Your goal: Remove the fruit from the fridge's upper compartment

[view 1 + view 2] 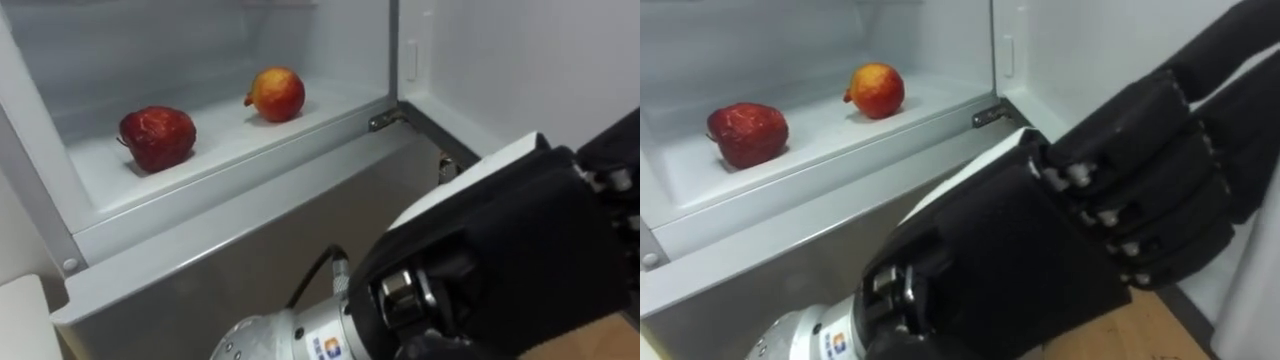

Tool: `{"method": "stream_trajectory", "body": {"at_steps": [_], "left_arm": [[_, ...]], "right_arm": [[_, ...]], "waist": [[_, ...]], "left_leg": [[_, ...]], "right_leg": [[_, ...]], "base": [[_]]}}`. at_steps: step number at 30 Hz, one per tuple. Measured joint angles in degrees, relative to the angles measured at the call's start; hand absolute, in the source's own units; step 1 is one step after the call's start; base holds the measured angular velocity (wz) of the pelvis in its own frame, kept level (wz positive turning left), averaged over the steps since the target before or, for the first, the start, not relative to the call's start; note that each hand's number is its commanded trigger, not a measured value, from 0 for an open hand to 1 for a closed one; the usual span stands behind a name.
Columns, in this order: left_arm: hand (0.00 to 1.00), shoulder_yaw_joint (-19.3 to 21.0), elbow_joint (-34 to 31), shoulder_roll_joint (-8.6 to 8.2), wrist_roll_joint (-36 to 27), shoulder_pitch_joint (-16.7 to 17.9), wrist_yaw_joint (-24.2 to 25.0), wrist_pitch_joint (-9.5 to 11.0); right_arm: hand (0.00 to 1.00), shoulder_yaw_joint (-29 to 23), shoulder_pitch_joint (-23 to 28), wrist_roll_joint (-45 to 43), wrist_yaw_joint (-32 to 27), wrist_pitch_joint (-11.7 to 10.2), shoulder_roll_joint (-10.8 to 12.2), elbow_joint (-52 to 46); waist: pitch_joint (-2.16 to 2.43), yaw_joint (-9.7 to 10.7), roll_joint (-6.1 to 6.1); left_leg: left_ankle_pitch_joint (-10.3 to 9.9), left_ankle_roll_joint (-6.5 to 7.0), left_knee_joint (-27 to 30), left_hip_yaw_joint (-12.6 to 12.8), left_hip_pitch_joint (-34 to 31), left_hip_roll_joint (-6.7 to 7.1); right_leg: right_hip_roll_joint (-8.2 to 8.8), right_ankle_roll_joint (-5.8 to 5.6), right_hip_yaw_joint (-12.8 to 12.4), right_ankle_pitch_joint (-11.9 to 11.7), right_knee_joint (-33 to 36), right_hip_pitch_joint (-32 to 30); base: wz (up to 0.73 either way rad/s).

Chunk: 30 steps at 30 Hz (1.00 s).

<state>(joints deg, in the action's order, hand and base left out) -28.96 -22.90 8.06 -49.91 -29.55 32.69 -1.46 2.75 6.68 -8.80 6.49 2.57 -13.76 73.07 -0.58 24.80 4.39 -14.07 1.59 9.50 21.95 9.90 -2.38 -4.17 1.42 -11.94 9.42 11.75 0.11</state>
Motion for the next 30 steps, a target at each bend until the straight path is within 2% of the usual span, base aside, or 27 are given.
{"method": "stream_trajectory", "body": {"at_steps": [6,19,22,25,27,28,30], "left_arm": [[0.00,-0.35,0.34,-0.45,-0.01,-0.02,-0.03,0.01],[0.00,-0.46,1.53,-0.39,0.14,-1.81,-0.43,0.01],[0.00,-0.41,1.51,0.05,0.11,-1.81,-1.11,0.01],[0.00,0.72,0.77,1.22,1.79,-1.77,-1.20,0.01],[0.00,2.85,-1.32,2.52,3.37,-1.66,-1.31,0.08],[0.00,3.38,-1.81,2.87,3.37,-1.61,-1.34,0.08],[0.00,8.01,-6.24,4.18,3.36,0.59,-1.52,0.13]], "right_arm": [[0.00,-0.17,-0.31,0.27,0.69,0.01,0.02,-0.01],[0.00,-0.18,0.08,0.56,0.55,-0.02,-0.04,0.48],[0.00,-0.18,0.23,0.47,-0.09,-0.02,-0.03,0.45],[0.00,-0.17,0.33,0.30,-0.62,-0.10,0.01,0.51],[0.00,-0.13,0.69,-0.53,-0.62,-0.10,0.07,0.63],[0.00,-0.15,0.79,-0.54,-0.62,-0.14,0.06,0.75],[0.00,-0.26,1.15,-0.60,-0.62,-0.22,0.07,1.23]], "waist": [[-0.28,0.17,-0.42],[-0.24,0.04,-0.35],[-0.21,-0.21,-0.29],[-0.10,-1.74,-0.11],[-0.11,-2.43,-0.12],[-0.11,-3.44,-0.13],[-0.09,-6.86,-0.18]], "left_leg": [[0.00,0.00,-0.02,0.02,-0.08,0.08],[0.00,0.00,0.00,-0.11,0.03,-0.05],[0.00,0.00,-0.01,-0.20,0.10,-0.06],[0.00,0.00,0.00,-0.46,0.03,-0.07],[0.00,-0.01,-0.04,-1.87,-0.32,0.00],[0.00,-0.01,-0.06,-1.77,-0.32,0.00],[0.07,-0.13,-0.05,-2.34,-0.30,-0.07]], "right_leg": [[-0.04,-0.01,-0.41,0.00,-0.07,-0.19],[-0.06,0.01,-0.30,-0.01,-0.10,0.08],[-0.03,0.02,-0.19,-0.02,0.02,0.15],[0.02,0.08,0.16,-0.05,0.11,0.12],[0.22,0.08,1.51,-0.04,0.16,0.08],[0.17,0.09,1.41,-0.04,0.24,-0.02],[0.16,0.26,1.99,0.09,0.95,0.17]], "base": [[-0.03],[0.00],[0.00],[0.05],[0.26],[0.04],[0.05]]}}
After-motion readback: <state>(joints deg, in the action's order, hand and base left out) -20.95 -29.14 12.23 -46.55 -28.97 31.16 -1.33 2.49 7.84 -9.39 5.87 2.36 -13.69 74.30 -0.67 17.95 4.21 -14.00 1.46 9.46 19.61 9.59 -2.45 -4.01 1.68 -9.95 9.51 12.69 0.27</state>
